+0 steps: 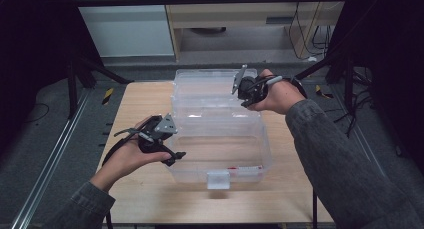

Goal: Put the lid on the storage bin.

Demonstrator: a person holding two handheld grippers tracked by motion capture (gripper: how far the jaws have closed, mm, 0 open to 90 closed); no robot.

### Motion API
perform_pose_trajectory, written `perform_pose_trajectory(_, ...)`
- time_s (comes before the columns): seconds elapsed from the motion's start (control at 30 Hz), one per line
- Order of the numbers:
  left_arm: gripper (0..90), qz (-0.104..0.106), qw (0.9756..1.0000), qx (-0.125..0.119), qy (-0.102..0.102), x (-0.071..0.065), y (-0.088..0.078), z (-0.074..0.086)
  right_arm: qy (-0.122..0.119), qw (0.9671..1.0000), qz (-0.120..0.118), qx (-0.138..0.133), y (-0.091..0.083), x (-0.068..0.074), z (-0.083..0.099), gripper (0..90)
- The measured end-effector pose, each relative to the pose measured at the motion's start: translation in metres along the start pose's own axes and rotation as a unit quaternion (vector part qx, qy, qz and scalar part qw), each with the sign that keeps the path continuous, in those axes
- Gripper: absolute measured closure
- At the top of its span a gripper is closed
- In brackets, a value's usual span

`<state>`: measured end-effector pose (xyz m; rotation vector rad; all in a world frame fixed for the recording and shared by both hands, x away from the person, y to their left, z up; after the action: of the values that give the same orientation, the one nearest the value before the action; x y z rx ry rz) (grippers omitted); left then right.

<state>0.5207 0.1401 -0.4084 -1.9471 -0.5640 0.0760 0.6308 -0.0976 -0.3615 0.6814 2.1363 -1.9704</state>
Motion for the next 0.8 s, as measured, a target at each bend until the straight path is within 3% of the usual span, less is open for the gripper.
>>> perform_pose_trajectory(0.3, 5.7, 0.003, 0.9999, 0.004, 0.015, -0.006, 0.002, -0.001, -0.024, 0.9994, -0.009, 0.025, 0.009, 0.001, 0.001, 74.2)
perform_pose_trajectory(0.63, 5.2, 0.009, 0.9995, 0.017, 0.023, -0.01, 0.005, 0.001, -0.039, 0.9987, -0.015, 0.03, 0.013, 0.002, 0.004, 78.2)
perform_pose_trajectory(0.8, 5.9, 0.018, 0.9987, 0.027, 0.04, -0.015, 0.006, 0.003, -0.053, 0.9982, -0.009, 0.027, 0.013, 0.002, 0.003, 79.6)
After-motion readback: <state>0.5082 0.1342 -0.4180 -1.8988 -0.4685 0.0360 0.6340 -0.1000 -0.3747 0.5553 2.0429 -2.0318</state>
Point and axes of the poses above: each handheld gripper's, and its own axes: y roughly forward along the jaws, z roughly out of its underside, x roughly to its left, the point moved 8 cm from there along y, roughly forward along the jaws, and after that the axes turned 11 degrees about x, right-handed, at the moved point
